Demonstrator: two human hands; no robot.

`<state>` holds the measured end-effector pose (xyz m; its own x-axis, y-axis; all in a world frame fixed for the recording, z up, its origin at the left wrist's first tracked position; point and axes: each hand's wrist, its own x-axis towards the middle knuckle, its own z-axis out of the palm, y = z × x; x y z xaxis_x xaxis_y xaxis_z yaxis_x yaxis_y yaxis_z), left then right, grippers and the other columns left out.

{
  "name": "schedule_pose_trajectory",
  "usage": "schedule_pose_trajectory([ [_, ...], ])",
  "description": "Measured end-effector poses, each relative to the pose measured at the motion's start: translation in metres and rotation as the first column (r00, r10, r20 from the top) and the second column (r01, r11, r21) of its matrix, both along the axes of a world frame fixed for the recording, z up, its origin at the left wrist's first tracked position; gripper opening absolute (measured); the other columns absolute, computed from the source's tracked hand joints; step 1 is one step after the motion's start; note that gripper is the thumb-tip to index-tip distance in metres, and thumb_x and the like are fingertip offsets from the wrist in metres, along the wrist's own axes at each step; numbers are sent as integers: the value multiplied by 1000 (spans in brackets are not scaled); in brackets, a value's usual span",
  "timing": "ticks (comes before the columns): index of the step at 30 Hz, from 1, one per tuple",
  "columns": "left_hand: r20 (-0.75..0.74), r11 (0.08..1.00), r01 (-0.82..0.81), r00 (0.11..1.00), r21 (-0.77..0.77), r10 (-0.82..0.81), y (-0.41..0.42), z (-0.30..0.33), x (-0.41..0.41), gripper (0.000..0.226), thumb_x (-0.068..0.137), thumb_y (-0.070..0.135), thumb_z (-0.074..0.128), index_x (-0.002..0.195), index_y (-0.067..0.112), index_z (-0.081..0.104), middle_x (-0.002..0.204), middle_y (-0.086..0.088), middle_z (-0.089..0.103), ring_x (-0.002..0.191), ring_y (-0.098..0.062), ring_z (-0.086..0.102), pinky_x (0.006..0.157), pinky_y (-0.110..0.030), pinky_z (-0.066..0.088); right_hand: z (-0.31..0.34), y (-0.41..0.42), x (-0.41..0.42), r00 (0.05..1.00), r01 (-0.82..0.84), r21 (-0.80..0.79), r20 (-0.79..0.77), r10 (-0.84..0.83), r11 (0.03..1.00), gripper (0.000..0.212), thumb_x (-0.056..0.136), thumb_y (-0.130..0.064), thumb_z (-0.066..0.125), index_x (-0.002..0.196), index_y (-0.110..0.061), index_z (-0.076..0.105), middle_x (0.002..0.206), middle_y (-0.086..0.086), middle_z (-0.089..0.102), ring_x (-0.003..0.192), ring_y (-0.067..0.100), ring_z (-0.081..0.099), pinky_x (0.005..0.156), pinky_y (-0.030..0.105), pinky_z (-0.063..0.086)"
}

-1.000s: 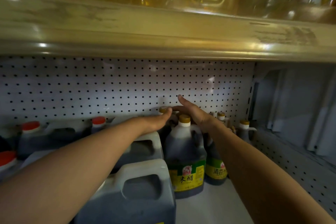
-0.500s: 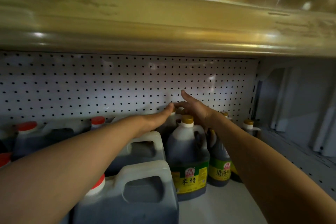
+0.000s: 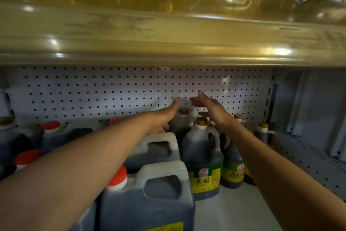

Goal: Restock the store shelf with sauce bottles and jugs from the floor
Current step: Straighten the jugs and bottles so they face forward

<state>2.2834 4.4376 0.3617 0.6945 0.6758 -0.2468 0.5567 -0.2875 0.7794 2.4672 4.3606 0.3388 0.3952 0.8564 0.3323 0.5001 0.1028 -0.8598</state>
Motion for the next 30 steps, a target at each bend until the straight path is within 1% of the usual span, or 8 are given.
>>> schedule_pose_trajectory([
  [3,100,999,-31,995,25,28,-4,27,-23,94,83,85,14,154,26,32,156,-22,34,139,-38,42,115,-48,34,6,-14,-22,1000,-15,143,21,12,990,66,93,-76,36,132,-31,66,140,-10,62,131,12,54,114,40,40],
  [7,83,994,-23,996,109,14,-3,43,-75,92,84,85,8,150,30,41,154,-20,39,137,-35,45,108,-43,40,-1,-29,-64,991,-135,103,35,132,985,71,91,-80,37,134,-31,64,144,-9,59,132,11,54,115,39,39],
  [10,84,980,-96,993,172,82,-1,30,-111,88,85,84,9,147,32,45,156,-14,37,139,-30,42,111,-43,37,-12,-28,-86,982,-176,41,71,173,984,79,85,-87,33,136,-34,63,148,-8,55,134,12,52,117,40,38],
  [15,72,957,-194,981,216,182,8,9,-142,85,88,79,7,157,32,25,164,4,21,150,-25,23,120,-49,22,-5,-11,-99,979,-181,-134,65,191,974,92,76,-96,20,142,-40,54,156,-5,46,144,16,40,123,48,26],
  [18,5,962,-202,979,185,204,14,6,-144,88,85,83,6,159,34,15,166,1,14,152,-30,15,122,-52,18,5,2,-103,971,-209,-204,74,228,956,77,94,-79,15,152,-37,42,161,-3,39,148,18,34,124,47,22],
  [22,-31,961,-206,976,183,215,10,-5,-134,87,88,80,10,158,30,16,166,-6,10,151,-32,18,121,-48,23,12,24,-107,973,-189,-285,74,218,940,72,96,-77,15,155,-41,34,162,-1,37,150,23,30,125,49,19],
  [28,95,945,-193,980,265,174,25,-21,-125,68,101,64,20,158,27,19,166,2,11,153,-17,8,122,-36,6,1,59,-109,970,-204,-383,44,238,901,89,73,-98,21,149,-54,36,164,-7,32,156,24,14,125,57,4],
  [30,110,949,-212,976,234,191,25,-21,-125,70,99,66,20,158,29,18,166,4,9,153,-16,6,122,-36,5,-3,62,-107,968,-200,-359,69,240,912,78,84,-91,17,147,-52,41,163,-5,34,155,25,18,125,57,7],
])
